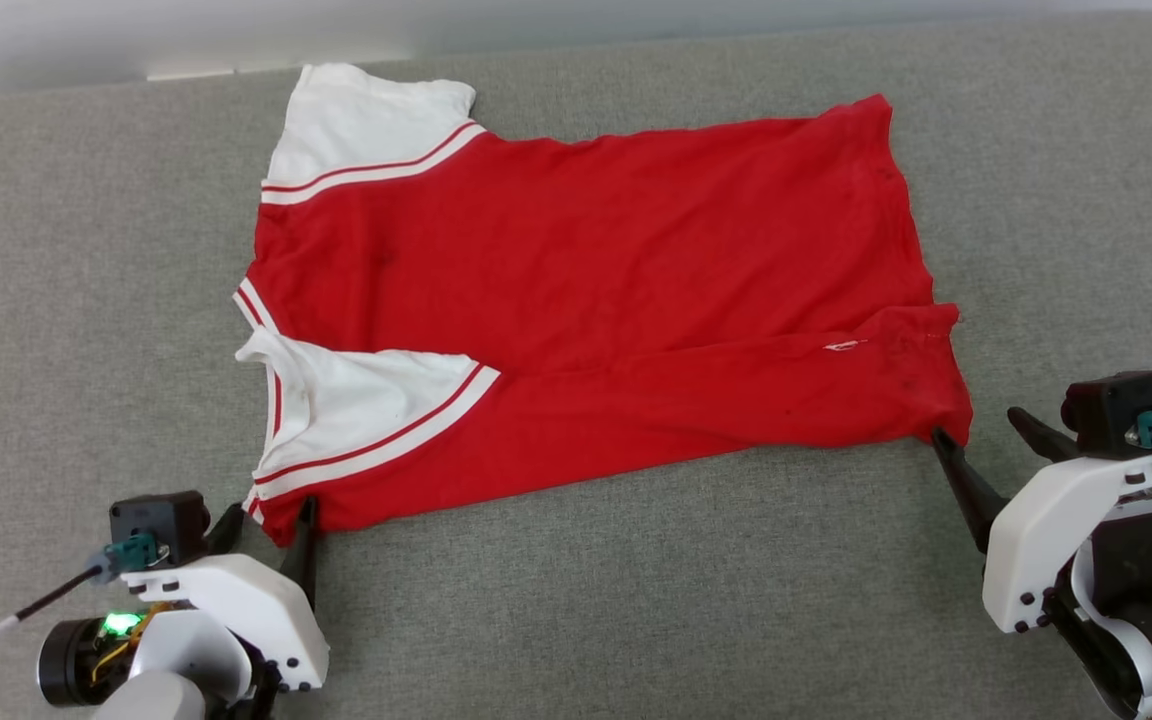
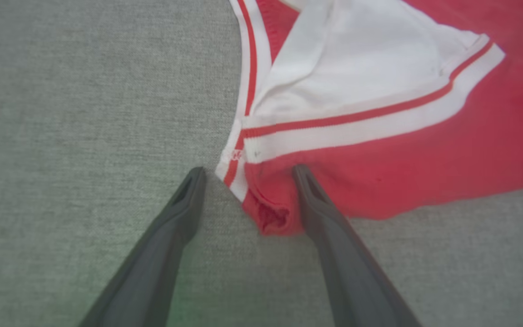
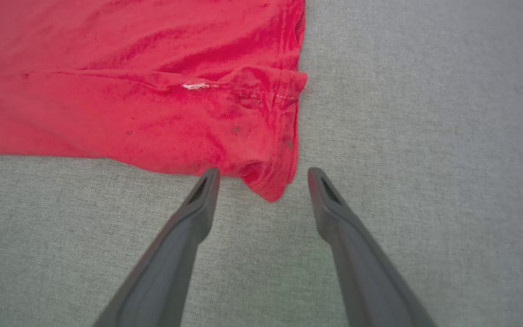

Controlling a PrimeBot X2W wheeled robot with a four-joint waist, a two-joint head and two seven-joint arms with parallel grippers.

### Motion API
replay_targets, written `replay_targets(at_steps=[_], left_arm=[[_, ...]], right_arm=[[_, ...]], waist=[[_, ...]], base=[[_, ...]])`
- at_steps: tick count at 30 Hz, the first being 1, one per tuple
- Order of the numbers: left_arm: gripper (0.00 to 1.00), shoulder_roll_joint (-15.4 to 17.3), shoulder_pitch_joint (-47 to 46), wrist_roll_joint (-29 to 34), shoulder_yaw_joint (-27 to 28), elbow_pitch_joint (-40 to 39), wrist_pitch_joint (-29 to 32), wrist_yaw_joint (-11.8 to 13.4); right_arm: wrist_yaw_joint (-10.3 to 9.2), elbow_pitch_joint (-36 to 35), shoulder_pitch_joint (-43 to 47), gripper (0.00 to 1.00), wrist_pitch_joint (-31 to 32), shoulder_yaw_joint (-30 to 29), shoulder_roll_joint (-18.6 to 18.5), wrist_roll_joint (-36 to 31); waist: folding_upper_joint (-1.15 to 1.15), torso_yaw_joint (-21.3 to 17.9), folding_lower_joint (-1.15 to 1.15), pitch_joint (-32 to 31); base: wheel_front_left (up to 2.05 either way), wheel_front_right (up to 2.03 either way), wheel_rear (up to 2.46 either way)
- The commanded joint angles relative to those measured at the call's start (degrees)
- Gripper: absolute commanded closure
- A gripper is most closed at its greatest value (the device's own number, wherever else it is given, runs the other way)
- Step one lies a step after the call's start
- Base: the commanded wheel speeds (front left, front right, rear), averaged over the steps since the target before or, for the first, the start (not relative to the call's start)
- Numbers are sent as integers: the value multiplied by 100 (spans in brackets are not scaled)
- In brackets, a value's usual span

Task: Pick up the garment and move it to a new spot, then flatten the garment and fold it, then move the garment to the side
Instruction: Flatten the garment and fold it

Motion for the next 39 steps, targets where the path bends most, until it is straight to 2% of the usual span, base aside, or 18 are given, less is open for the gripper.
replay_targets(at_steps=[1, 3, 4, 5, 6, 12, 15, 18, 22, 30, 39], left_arm=[[0, -17, -2, -47, -72, 134, 131, -26], [2, -29, 46, -85, -228, 227, 325, -114], [53, -37, 54, -103, -328, 259, 442, -188], [93, -66, 55, -131, -381, 272, 506, -251], [100, -89, 45, -137, -415, 278, 521, -313], [100, -92, -29, -89, -378, 245, 251, -444], [100, -32, -66, -8, -315, 73, 79, -445], [100, 76, -141, 110, -333, -181, -13, -489], [100, 250, -117, 246, -373, -605, -29, -536], [100, 460, -118, 424, -465, -1237, 15, -547], [100, 484, -296, 594, -551, -1228, 0, -580]], right_arm=[[-4, -37, 38, 0, -8, -21, 1, 17], [-4, -52, 18, 0, -15, -40, -21, 2], [-4, -61, -15, 0, -30, -49, -32, -17], [-4, -65, -49, 0, -42, -54, -41, -31], [-4, -54, -78, 0, -54, -59, -52, -45], [-4, 128, -211, 0, 22, -53, -199, -99], [-4, 361, -234, 0, 79, -168, -143, 19], [-4, 641, -231, 0, 117, -132, -360, -148], [-4, 930, -355, 0, 196, -352, -173, -81], [-4, 1547, -601, 0, 432, -377, -106, -346], [0, 2216, -783, 0, 562, -189, 10, -139]], waist=[[0, -6, 0, 52], [0, -2, 0, 93], [0, 3, 0, 104], [0, 9, 0, 106], [0, 20, 0, 94], [0, 137, 0, -140], [0, 220, 0, -294], [0, 334, 0, -413], [0, 421, 0, -501], [0, 556, 0, -367], [0, 738, 0, -44]], base=[[0, 0, 0], [0, 0, 0], [0, 0, 0], [0, 0, 0], [0, 0, 0], [0, 0, 0], [0, 0, 0], [0, 0, 0], [0, 0, 0], [0, 0, 0], [0, 0, 0]])
